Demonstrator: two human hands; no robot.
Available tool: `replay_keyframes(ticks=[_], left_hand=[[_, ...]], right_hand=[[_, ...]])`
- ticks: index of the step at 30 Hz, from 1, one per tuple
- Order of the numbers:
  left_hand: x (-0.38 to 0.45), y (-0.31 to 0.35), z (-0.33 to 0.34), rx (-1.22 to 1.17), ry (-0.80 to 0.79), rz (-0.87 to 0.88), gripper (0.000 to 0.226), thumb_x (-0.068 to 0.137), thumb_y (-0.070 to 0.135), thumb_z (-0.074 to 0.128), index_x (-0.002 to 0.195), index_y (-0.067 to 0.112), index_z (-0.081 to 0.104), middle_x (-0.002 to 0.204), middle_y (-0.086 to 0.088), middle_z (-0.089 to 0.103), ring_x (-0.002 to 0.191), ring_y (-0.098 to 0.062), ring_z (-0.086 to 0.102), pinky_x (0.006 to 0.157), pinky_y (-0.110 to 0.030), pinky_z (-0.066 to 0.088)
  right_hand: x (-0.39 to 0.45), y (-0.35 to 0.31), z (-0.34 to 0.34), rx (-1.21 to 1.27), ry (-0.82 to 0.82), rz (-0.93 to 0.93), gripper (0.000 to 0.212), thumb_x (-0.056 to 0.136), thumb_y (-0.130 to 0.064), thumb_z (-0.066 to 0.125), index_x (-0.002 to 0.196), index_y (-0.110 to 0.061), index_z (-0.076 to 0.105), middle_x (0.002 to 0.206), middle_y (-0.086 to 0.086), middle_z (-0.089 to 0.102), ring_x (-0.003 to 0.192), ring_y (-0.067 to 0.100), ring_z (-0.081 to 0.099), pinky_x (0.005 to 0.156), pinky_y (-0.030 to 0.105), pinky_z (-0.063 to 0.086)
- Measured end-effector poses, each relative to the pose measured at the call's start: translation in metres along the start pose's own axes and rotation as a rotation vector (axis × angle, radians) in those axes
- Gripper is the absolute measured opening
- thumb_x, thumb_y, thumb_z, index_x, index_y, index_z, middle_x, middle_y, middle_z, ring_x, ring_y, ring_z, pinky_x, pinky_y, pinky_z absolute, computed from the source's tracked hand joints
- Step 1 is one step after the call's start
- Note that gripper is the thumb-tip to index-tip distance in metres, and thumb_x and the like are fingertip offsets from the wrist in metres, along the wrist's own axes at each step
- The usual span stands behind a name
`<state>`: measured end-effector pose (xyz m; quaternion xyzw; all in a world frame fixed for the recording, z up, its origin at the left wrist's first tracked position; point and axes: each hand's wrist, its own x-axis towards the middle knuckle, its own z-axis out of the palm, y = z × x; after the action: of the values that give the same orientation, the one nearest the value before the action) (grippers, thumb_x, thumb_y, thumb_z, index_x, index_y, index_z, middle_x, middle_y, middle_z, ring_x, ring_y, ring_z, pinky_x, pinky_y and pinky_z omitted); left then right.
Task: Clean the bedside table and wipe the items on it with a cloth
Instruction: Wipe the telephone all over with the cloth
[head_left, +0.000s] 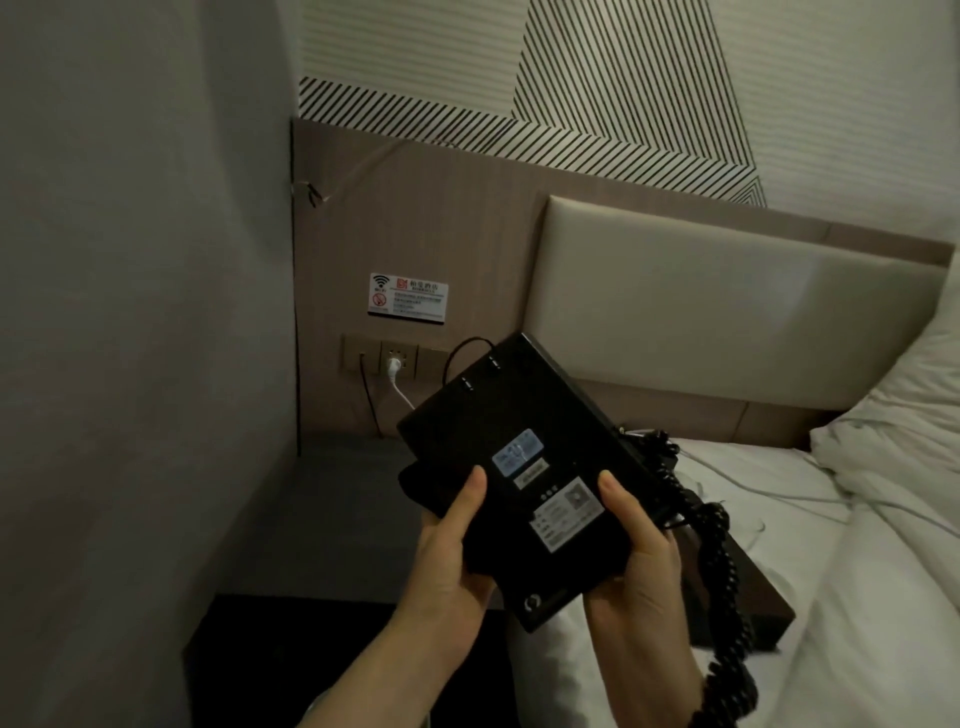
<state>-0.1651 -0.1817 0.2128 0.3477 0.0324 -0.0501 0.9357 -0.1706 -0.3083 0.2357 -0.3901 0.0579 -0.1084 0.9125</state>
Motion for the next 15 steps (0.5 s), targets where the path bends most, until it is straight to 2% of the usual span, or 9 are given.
replay_keyframes(ticks=[4, 7, 9, 10, 11, 12, 13, 14, 15], left_hand=[[0.003, 0.006, -0.004, 0.004, 0.026, 0.036, 0.057, 0.067, 0.038, 0.077, 0.121, 0.03, 0.063, 0.113, -0.004, 0.071, 0.103, -0.026, 0.068, 0.096, -0.048, 0.05], [0.006, 0.016, -0.007, 0.045, 0.036, 0.05, 0.059, 0.064, 0.038, 0.079, 0.12, 0.03, 0.063, 0.112, -0.004, 0.072, 0.102, -0.026, 0.069, 0.094, -0.048, 0.051], [0.008, 0.024, -0.008, 0.056, 0.032, 0.037, 0.058, 0.065, 0.038, 0.079, 0.12, 0.027, 0.064, 0.111, -0.005, 0.072, 0.101, -0.027, 0.069, 0.092, -0.048, 0.052], [0.009, 0.029, -0.008, 0.056, 0.033, 0.023, 0.058, 0.064, 0.038, 0.078, 0.12, 0.025, 0.065, 0.111, -0.007, 0.072, 0.101, -0.028, 0.069, 0.091, -0.048, 0.052], [0.01, 0.033, -0.008, 0.052, 0.031, 0.007, 0.059, 0.062, 0.037, 0.079, 0.118, 0.023, 0.066, 0.11, -0.008, 0.072, 0.101, -0.03, 0.069, 0.092, -0.048, 0.051], [0.011, 0.038, -0.008, 0.048, 0.029, -0.007, 0.059, 0.06, 0.036, 0.079, 0.116, 0.021, 0.067, 0.11, -0.01, 0.072, 0.1, -0.031, 0.069, 0.094, -0.049, 0.051], [0.012, 0.042, -0.008, 0.047, 0.028, -0.018, 0.057, 0.06, 0.035, 0.079, 0.113, 0.019, 0.069, 0.108, -0.011, 0.072, 0.099, -0.032, 0.069, 0.094, -0.05, 0.05], [0.012, 0.045, -0.008, 0.049, 0.029, -0.028, 0.053, 0.06, 0.034, 0.079, 0.11, 0.018, 0.07, 0.106, -0.012, 0.073, 0.096, -0.032, 0.07, 0.093, -0.05, 0.051], [0.013, 0.048, -0.009, 0.052, 0.031, -0.036, 0.048, 0.061, 0.032, 0.078, 0.107, 0.017, 0.072, 0.104, -0.013, 0.073, 0.094, -0.032, 0.071, 0.092, -0.05, 0.051]], right_hand=[[0.004, 0.003, -0.009, -0.148, -0.172, -0.121, 0.048, 0.069, -0.02, 0.079, 0.116, -0.012, 0.068, 0.112, 0.011, 0.071, 0.102, 0.028, 0.069, 0.076, 0.037, 0.058], [0.003, 0.005, -0.022, -0.096, -0.298, -0.149, 0.042, 0.079, -0.029, 0.077, 0.12, -0.025, 0.067, 0.12, -0.001, 0.069, 0.114, 0.015, 0.064, 0.088, 0.027, 0.054], [-0.001, -0.004, -0.027, 0.046, -0.385, 0.101, 0.03, 0.087, -0.04, 0.068, 0.118, -0.039, 0.067, 0.124, -0.009, 0.066, 0.119, 0.003, 0.057, 0.098, 0.019, 0.047], [0.004, -0.004, -0.036, -0.071, -0.47, 0.12, 0.028, 0.086, -0.039, 0.07, 0.114, -0.037, 0.069, 0.124, -0.001, 0.067, 0.12, 0.008, 0.058, 0.1, 0.023, 0.047], [0.014, -0.013, -0.038, -0.095, -0.533, 0.249, 0.03, 0.079, -0.036, 0.078, 0.108, -0.029, 0.073, 0.12, 0.009, 0.068, 0.118, 0.015, 0.061, 0.098, 0.029, 0.05], [0.021, -0.016, -0.044, -0.061, -0.566, 0.343, 0.033, 0.075, -0.03, 0.082, 0.105, -0.019, 0.075, 0.116, 0.011, 0.069, 0.115, 0.019, 0.063, 0.096, 0.035, 0.051], [0.021, -0.027, -0.048, -0.081, -0.67, 0.257, 0.028, 0.084, -0.02, 0.073, 0.11, -0.009, 0.072, 0.118, 0.013, 0.068, 0.117, 0.021, 0.061, 0.102, 0.043, 0.046], [0.025, -0.036, -0.044, -0.103, -0.693, 0.077, 0.032, 0.098, -0.007, 0.046, 0.126, 0.001, 0.06, 0.131, 0.018, 0.059, 0.127, 0.026, 0.052, 0.112, 0.047, 0.033], [0.027, -0.037, -0.043, -0.049, -0.593, 0.027, 0.046, 0.103, -0.001, 0.016, 0.14, 0.006, 0.042, 0.145, 0.025, 0.043, 0.138, 0.033, 0.037, 0.119, 0.046, 0.017]])
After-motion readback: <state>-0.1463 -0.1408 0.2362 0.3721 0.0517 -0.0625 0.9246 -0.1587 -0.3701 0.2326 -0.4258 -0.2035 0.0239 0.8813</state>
